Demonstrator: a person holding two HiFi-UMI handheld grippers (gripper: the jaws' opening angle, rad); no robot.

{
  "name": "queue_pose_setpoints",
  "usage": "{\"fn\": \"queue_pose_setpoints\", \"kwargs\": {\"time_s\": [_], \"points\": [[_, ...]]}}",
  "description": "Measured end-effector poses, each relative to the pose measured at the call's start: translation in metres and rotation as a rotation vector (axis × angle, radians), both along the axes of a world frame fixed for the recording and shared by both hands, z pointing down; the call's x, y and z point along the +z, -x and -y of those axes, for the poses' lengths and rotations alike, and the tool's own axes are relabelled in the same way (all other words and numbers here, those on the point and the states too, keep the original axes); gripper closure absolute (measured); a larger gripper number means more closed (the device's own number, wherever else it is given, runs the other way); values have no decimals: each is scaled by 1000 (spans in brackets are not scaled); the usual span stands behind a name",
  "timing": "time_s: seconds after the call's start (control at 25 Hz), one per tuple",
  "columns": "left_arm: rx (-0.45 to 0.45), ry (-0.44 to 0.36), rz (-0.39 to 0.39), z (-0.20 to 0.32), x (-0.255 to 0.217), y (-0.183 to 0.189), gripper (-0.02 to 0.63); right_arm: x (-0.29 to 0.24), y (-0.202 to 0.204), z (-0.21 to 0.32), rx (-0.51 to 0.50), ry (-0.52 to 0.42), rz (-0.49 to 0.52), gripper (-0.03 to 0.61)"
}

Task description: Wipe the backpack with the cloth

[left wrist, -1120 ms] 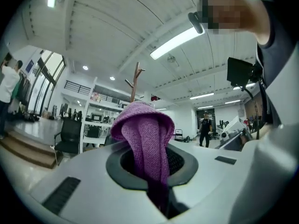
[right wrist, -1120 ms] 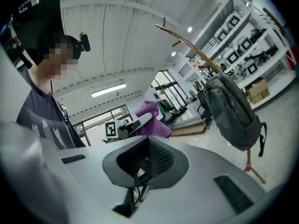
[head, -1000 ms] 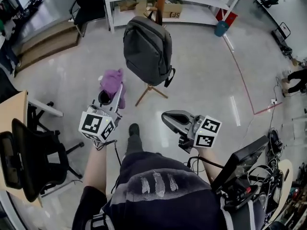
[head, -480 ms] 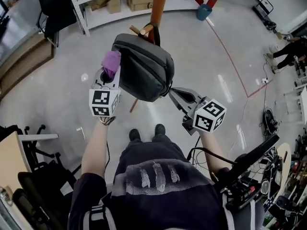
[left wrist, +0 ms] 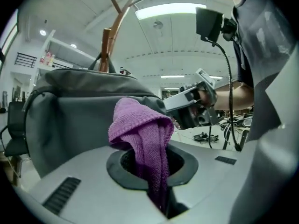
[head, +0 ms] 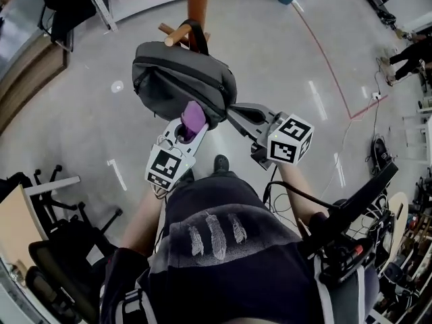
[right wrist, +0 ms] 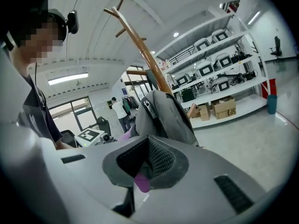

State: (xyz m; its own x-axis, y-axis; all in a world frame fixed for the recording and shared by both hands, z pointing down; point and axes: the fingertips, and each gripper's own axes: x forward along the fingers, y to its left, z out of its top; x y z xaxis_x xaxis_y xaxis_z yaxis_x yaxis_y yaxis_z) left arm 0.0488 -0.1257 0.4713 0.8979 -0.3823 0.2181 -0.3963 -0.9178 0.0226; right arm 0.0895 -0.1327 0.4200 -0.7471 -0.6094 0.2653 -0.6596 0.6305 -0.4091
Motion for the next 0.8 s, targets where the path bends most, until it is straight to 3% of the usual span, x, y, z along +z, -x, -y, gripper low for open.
{"fn": "queue_pose_setpoints", "kwargs": {"time_s": [0.2, 0.28, 0.44, 0.52, 0.64, 0.8], "points": [[52, 16, -62, -23, -28, -6, 561, 8, -11, -2, -41, 17, 1, 586], [-80, -47, -36, 0, -42, 22, 561, 8, -9, -1, -50, 13, 21, 586], [-455, -139, -20, 89, -67, 112, 561, 6, -1, 5, -74, -1, 41, 586], [-544, -158, -8, 121, -72, 138, 561, 6, 4, 9, -84, -10, 43, 586], [-548, -142, 12, 135, -64, 139, 561, 8, 14, 14, -96, -12, 39, 586], [-438, -76, 46, 99, -35, 90, 561, 8, 23, 11, -139, -8, 23, 586]]}}
